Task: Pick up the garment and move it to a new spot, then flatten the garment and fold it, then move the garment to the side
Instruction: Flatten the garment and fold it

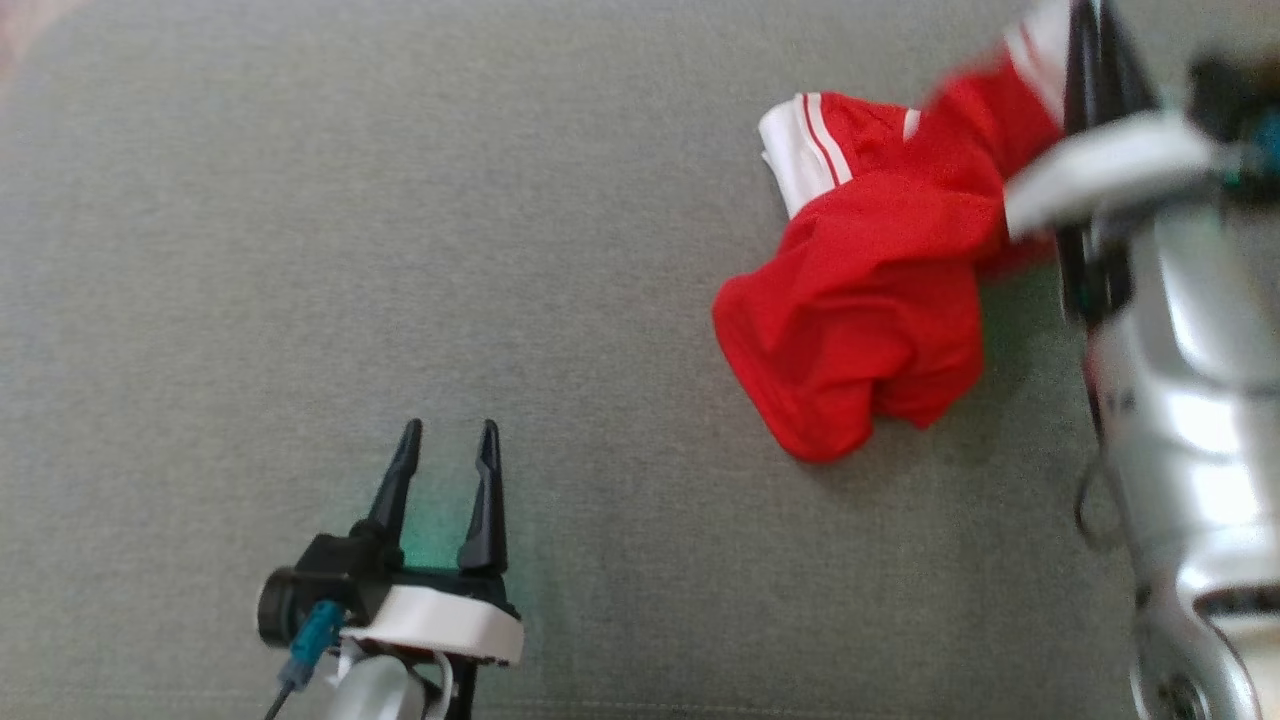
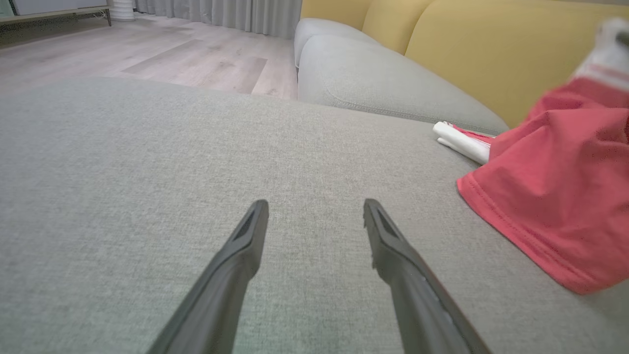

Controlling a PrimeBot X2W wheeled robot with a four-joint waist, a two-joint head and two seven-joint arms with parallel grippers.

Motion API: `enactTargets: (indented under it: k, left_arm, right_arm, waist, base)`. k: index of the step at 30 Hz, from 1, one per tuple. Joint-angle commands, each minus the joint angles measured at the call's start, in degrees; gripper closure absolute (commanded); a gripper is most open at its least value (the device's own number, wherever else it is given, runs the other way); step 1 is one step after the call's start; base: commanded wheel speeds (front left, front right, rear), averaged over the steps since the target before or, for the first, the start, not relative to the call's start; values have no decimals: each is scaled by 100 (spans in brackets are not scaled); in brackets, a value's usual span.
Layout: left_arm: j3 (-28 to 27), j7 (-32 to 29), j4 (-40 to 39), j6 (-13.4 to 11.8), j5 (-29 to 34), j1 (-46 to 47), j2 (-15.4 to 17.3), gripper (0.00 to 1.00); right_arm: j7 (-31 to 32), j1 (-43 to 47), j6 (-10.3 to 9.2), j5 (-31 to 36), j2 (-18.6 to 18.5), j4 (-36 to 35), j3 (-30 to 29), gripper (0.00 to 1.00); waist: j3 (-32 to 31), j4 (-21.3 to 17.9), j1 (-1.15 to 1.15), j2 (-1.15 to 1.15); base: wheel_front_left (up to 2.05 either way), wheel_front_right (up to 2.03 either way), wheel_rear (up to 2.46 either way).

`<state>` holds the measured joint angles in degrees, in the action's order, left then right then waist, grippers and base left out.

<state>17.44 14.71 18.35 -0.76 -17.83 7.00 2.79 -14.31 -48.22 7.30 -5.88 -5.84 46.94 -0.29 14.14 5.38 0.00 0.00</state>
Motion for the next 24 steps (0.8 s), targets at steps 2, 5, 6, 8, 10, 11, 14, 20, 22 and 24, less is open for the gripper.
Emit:
enactTargets:
  k: [2,5,6,8,10,11,14,20,22,24]
  left_arm:
    - [-71,29,-112,25,-128,-14,9,0]
    - [90,29,-91,27,-218,-68,9,0]
    - [146,29,-76,27,-255,-91,9,0]
    - [217,29,-52,3,-341,-164,9,0]
    - [281,29,-24,-14,-395,-242,9,0]
    - [304,29,-13,-22,-415,-277,9,0]
    - [325,29,31,-39,-429,-383,9,0]
    - [143,29,106,-47,-351,-582,9,0]
    - [62,29,99,-54,-329,-597,9,0]
    - [-5,29,79,-47,-312,-584,9,0]
  right_arm:
    - [-67,-606,19,-198,194,-658,477,100]
    - [-67,-1040,19,-428,242,-1037,898,100]
    - [-67,-1197,19,-460,250,-1082,992,100]
    - [-68,-1517,19,-460,263,-1128,1146,100]
    - [-68,-1831,19,-423,273,-1121,1172,100]
    - [-68,-1991,19,-371,277,-1117,1153,100]
    - [-68,-2372,19,-213,284,-1150,864,100]
    - [-68,-2651,19,64,292,-1343,82,100]
    - [-68,-2441,19,85,292,-1374,-101,100]
    - [-68,-2056,19,72,237,-1434,-68,100]
  waist:
    - [-221,194,0,0]
    - [-402,489,0,0]
    - [-469,613,0,0]
    - [-571,834,0,0]
    - [-650,1039,0,0]
    - [-671,1131,0,0]
    - [-740,1347,0,0]
    - [-776,1276,0,0]
    - [-760,1140,0,0]
    - [-741,976,0,0]
  base:
    - [0,0,0]
    - [0,0,0]
    - [0,0,0]
    - [0,0,0]
    - [0,0,0]
    - [0,0,0]
    - [0,0,0]
    - [0,0,0]
    - [0,0,0]
    - [0,0,0]
